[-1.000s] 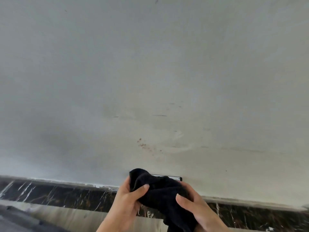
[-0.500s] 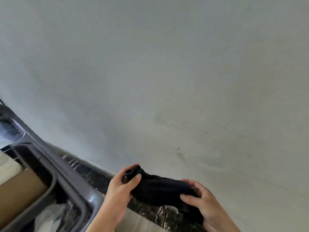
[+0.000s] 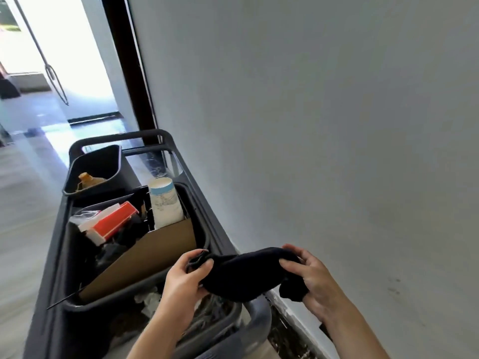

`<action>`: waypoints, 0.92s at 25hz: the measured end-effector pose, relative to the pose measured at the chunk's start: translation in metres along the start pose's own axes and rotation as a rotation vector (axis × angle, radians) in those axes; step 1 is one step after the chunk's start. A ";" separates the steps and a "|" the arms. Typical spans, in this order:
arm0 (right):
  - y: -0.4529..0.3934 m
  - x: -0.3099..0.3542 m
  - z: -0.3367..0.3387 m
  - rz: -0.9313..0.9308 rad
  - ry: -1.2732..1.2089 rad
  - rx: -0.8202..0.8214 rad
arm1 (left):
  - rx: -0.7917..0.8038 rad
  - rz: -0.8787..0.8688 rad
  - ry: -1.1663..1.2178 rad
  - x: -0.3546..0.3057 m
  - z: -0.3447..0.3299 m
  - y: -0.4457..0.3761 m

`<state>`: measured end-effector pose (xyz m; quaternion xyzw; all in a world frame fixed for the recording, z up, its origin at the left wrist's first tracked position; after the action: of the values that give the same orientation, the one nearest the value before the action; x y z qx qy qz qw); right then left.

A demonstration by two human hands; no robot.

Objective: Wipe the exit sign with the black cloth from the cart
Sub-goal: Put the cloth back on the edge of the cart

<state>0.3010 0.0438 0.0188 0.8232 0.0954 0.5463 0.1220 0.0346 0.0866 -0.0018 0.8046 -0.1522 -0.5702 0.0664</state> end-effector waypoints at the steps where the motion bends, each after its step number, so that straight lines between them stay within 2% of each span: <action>1: -0.016 -0.003 -0.013 -0.010 0.024 0.008 | -0.041 0.003 0.015 0.001 0.016 -0.003; 6: -0.078 -0.022 -0.044 -0.017 0.161 -0.045 | -0.196 0.086 0.114 0.024 0.067 -0.023; 12: -0.122 -0.054 -0.031 -0.032 0.219 -0.134 | -0.267 0.177 0.165 0.055 0.078 -0.038; 16: -0.140 -0.077 -0.012 -0.046 0.192 -0.186 | -0.302 0.219 0.075 0.064 0.079 -0.048; 20: -0.144 -0.104 0.000 -0.105 0.139 -0.197 | -0.298 0.233 -0.165 0.067 0.082 -0.051; 23: -0.145 -0.121 0.002 -0.173 0.070 -0.162 | -0.292 0.298 -0.161 0.080 0.079 -0.048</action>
<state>0.2527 0.1465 -0.1318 0.7796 0.1261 0.5681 0.2313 -0.0073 0.1113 -0.1144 0.7068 -0.1899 -0.6325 0.2535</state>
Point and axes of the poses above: each hand's wrist, its own y-axis away from the middle knuckle, its own z-axis out of the back of the hand, x = y × z, the point moved 10 cm from there along -y, towards the middle knuckle, and after that the axes turned 11 degrees about x, right-handed, at the moved point
